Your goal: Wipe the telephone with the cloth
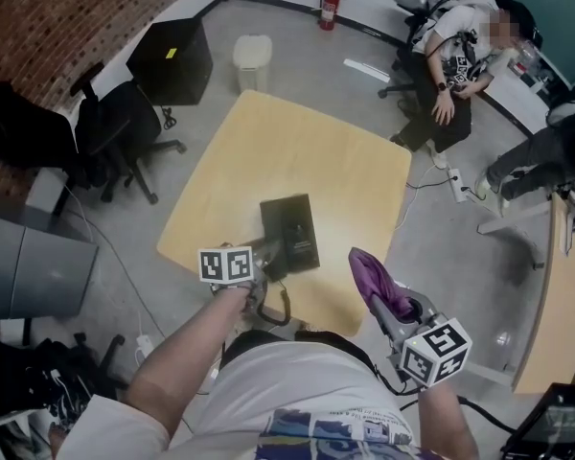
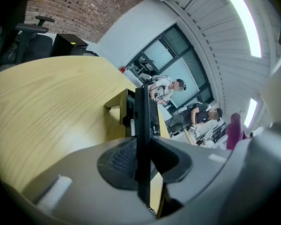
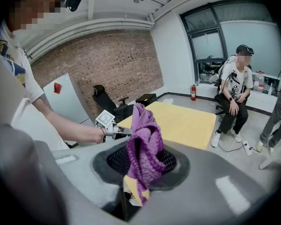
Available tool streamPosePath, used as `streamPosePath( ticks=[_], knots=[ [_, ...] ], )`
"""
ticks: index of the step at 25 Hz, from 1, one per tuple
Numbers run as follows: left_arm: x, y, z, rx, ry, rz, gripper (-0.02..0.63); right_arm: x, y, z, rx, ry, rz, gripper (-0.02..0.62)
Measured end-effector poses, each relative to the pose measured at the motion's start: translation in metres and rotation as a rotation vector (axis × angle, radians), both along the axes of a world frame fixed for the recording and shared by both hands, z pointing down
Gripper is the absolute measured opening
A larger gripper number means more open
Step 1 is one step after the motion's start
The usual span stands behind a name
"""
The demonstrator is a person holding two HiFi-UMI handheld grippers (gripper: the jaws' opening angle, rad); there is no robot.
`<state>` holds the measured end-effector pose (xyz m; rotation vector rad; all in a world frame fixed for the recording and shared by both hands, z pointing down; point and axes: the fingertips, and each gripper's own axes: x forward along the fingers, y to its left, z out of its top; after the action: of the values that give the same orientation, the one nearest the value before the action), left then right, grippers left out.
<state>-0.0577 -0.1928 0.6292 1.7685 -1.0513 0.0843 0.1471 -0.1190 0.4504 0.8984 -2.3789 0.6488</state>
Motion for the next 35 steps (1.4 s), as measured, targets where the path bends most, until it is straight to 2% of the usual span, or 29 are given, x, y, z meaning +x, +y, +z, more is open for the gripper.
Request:
streamPosePath(
  ticks=[3, 8, 16, 21, 27, 35],
  knots=[
    [-0.003, 0.002, -0.010, 0.022, 0.029, -0.012, 0.086, -0.004, 0.000, -0.001, 0.008, -0.007, -0.007, 0.086],
    [0.008, 0.009, -0.044, 0.087, 0.126, 0.003, 0.086, -0.008, -0.003, -0.005, 0.027, -0.022, -0.016, 0.086],
    [0.029, 0.029, -0.137, 0.260, 0.292, 0.057, 0.086, -0.032, -0.015, -0.033, 0.087, -0.101, -0.068, 0.086],
    [0.035, 0.044, -0.176, 0.328, 0.326, 0.093, 0.086, -0.072, -0.029, -0.065, 0.135, -0.177, -0.123, 0.086],
    [0.031, 0.057, -0.190, 0.368, 0.337, 0.106, 0.086, -0.131, -0.041, -0.090, 0.164, -0.245, -0.195, 0.086],
    [0.025, 0.061, -0.203, 0.410, 0.371, 0.095, 0.086, -0.156, -0.037, -0.088, 0.124, -0.243, -0.211, 0.086]
  ],
)
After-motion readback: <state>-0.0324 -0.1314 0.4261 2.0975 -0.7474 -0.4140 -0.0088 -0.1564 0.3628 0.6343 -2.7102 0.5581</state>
